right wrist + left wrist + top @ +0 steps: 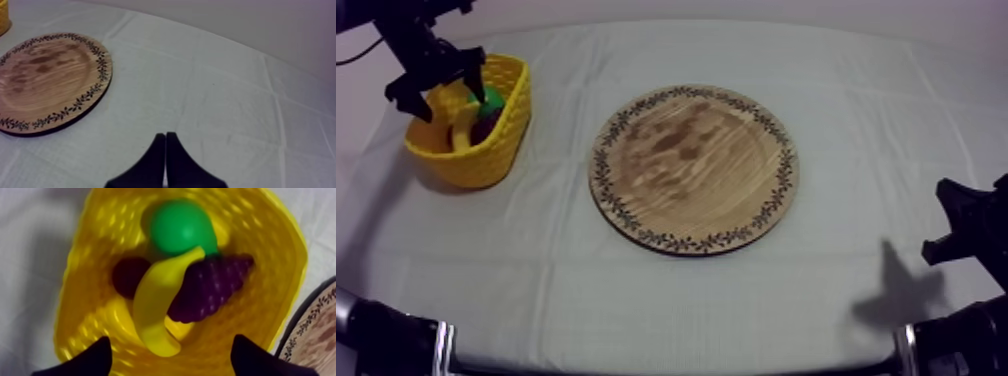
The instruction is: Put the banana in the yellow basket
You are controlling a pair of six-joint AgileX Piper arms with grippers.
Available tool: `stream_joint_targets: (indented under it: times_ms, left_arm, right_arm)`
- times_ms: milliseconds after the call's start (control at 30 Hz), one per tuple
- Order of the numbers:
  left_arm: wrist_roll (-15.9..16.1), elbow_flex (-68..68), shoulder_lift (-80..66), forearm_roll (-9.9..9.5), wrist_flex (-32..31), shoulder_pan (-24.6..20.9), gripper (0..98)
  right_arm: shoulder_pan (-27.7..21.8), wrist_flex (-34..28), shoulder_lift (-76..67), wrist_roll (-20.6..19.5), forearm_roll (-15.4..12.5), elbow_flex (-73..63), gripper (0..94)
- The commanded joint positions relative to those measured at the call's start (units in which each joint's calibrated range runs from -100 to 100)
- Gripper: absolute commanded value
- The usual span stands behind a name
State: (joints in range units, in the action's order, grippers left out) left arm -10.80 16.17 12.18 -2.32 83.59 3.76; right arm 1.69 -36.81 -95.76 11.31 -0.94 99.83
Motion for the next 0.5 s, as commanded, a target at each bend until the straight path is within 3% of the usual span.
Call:
stream_joint_targets:
  times_ms: [0,467]
  left_arm:
    - [-0.37,3.43,-3.88,0.1,-0.68,0.2,79.0]
    - [-2.21,22.82,-28.3,1.14,-7.47,0.88,45.6]
  right_arm:
    - [0.0,0.03,0.0,-0.01,-0.02,0.05,0.3]
    - [0.0,0.03,0.0,-0.01,-0.02,0.05,0.3]
